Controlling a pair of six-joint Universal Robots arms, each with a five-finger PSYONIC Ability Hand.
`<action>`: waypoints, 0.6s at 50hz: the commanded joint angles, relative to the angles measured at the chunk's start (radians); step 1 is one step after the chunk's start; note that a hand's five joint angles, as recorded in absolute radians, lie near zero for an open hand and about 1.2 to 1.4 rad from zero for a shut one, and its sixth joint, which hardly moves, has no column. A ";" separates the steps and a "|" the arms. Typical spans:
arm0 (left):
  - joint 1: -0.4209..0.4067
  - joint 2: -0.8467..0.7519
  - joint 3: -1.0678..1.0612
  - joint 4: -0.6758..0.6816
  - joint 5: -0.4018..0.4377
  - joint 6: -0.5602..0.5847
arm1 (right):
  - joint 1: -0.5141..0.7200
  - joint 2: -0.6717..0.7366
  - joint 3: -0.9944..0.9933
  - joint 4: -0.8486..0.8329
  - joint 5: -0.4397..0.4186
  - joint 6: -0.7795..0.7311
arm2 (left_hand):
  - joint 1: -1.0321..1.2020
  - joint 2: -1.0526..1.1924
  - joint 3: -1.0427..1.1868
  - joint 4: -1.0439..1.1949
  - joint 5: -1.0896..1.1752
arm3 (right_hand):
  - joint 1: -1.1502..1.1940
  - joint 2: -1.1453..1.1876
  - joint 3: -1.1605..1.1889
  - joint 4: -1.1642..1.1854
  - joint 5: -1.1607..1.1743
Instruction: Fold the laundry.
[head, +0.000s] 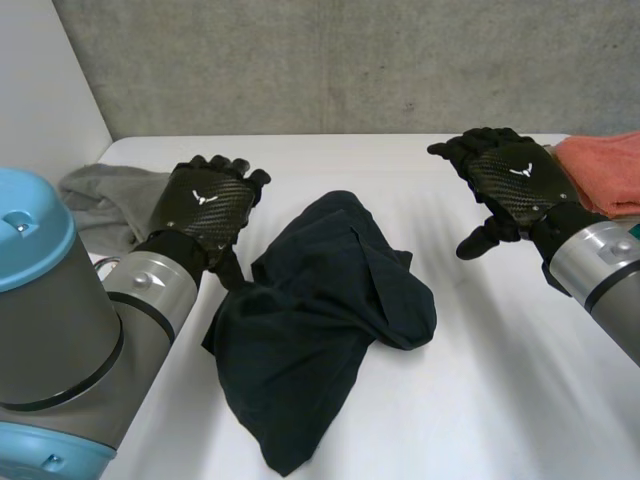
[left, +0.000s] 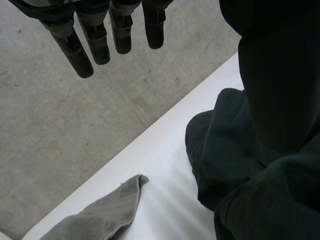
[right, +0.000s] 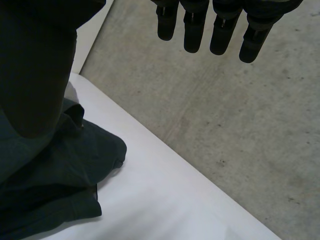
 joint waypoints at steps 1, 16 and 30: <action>0.007 0.003 0.006 -0.020 0.048 -0.008 | 0.003 0.126 -0.132 0.073 -0.026 -0.089 | -0.022 -0.020 -0.027 -0.019 -0.043 | 0.066 0.057 0.053 0.057 0.047; -0.011 -0.227 0.064 -0.016 0.041 0.013 | 0.089 0.667 -0.775 0.300 -0.097 -0.408 | -0.022 -0.020 -0.027 -0.019 -0.043 | 0.160 0.151 0.147 0.151 0.141; -0.016 -0.336 0.101 0.041 0.003 0.078 | 0.209 0.963 -1.041 0.287 -0.149 -0.428 | 0.774 0.775 0.769 0.777 0.752 | 0.157 0.148 0.143 0.148 0.138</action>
